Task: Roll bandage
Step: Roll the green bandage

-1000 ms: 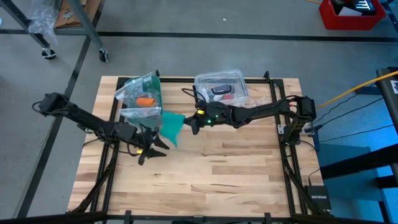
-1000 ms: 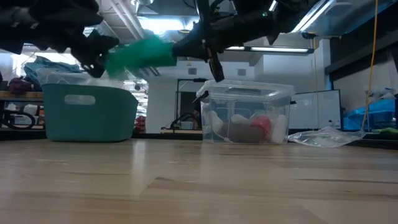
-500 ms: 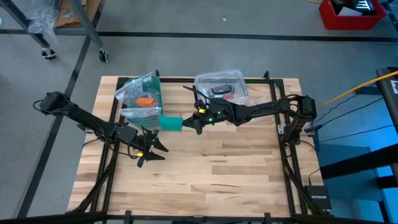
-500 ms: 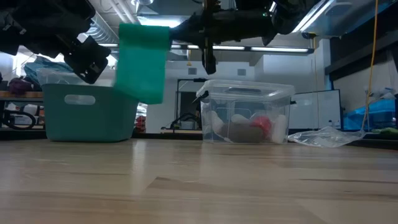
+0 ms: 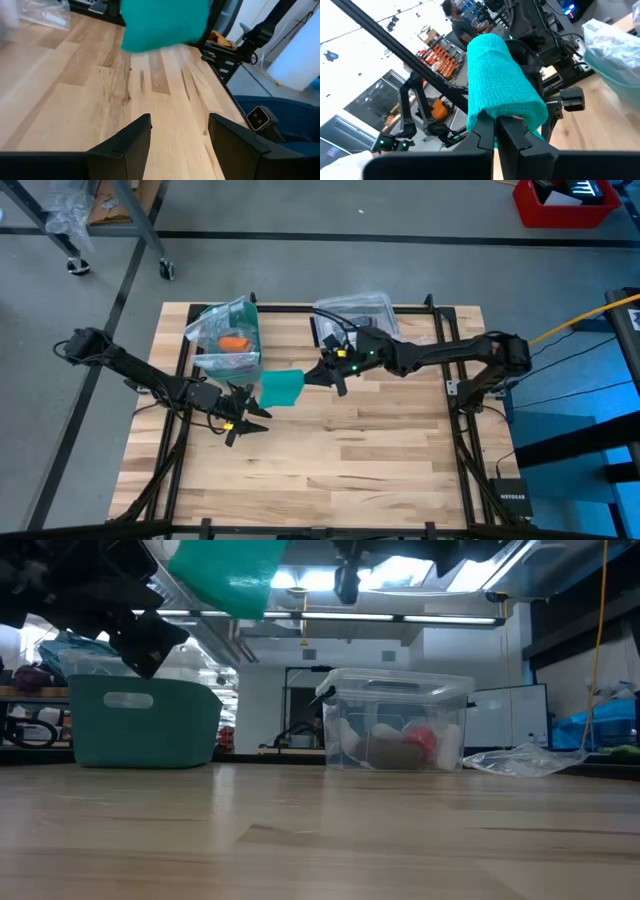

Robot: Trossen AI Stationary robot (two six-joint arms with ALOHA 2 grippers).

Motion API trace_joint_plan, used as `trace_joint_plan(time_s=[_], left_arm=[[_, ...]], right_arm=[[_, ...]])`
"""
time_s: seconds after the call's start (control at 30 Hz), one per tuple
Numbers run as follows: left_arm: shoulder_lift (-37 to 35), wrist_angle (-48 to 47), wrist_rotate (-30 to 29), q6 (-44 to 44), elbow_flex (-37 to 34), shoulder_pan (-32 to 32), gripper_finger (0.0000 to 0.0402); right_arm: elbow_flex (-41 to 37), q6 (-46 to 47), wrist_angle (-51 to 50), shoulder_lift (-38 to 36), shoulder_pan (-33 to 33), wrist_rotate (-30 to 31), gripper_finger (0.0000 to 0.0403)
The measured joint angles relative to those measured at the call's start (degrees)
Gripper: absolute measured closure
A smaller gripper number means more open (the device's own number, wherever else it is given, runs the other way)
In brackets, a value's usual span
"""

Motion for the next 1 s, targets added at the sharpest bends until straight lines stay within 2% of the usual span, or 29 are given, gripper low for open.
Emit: trace_joint_plan(time_s=[0.2,0.37,0.57,1.0], left_arm=[[0.0,1.8,-0.3,0.2,0.0,0.0,0.0210],[-0.1,4.1,-3.7,0.2,0.0,0.1,0.0210],[-0.1,3.6,-8.0,2.0,0.0,0.1,0.0210],[-0.1,3.5,-8.7,1.4,0.0,0.1,0.0210]], right_arm=[[0.0,-2.5,-6.9,-1.3,0.1,0.0,0.0397],[0.0,-2.6,-10.0,-1.3,0.1,0.1,0.0397],[0.0,-2.6,-9.2,-1.3,0.5,0.1,0.0397],[0.0,-2.5,-9.2,-1.3,2.0,0.5,0.0397]])
